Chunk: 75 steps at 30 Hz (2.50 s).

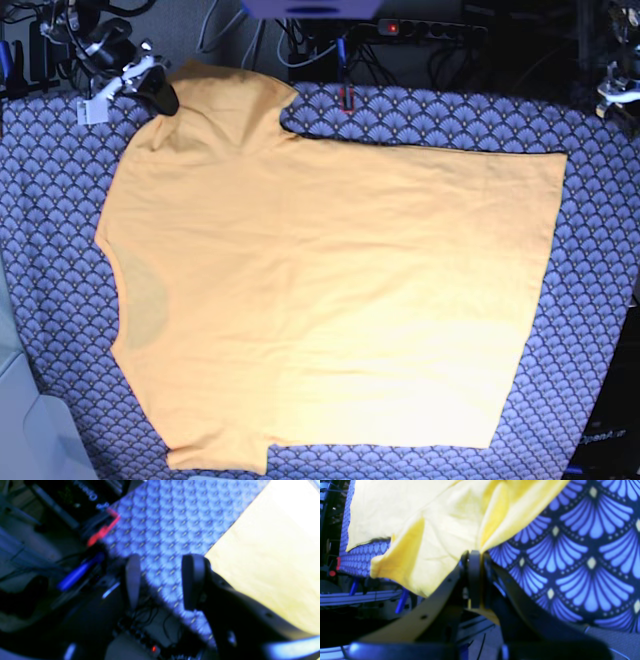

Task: Fold the T-shirt properly
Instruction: 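Move the left gripper to the opposite shirt corner and grasp it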

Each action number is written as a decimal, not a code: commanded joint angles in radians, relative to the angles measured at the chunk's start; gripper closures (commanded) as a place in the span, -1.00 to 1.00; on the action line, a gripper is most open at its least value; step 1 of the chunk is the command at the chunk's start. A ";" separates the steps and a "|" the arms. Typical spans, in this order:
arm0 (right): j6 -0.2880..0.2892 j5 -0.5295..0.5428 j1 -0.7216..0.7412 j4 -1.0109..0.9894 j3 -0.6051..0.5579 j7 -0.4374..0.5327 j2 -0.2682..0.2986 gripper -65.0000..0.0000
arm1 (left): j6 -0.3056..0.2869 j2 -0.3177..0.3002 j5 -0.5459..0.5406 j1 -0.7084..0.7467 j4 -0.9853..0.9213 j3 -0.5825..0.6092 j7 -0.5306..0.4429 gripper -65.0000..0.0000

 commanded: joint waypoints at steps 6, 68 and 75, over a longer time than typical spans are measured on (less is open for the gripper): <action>-0.021 -0.082 -0.019 -0.008 0.000 -0.086 0.023 1.00 | -0.003 -0.016 0.041 -0.073 -0.016 -0.008 0.087 0.16; -0.021 -0.087 0.001 -0.009 -0.008 -0.092 0.038 1.00 | -0.299 0.027 0.221 -0.397 -0.584 0.135 0.186 0.18; -0.021 -0.087 0.001 -0.009 -0.008 -0.092 0.038 1.00 | -0.301 0.036 0.216 -0.397 -0.581 0.140 0.186 0.32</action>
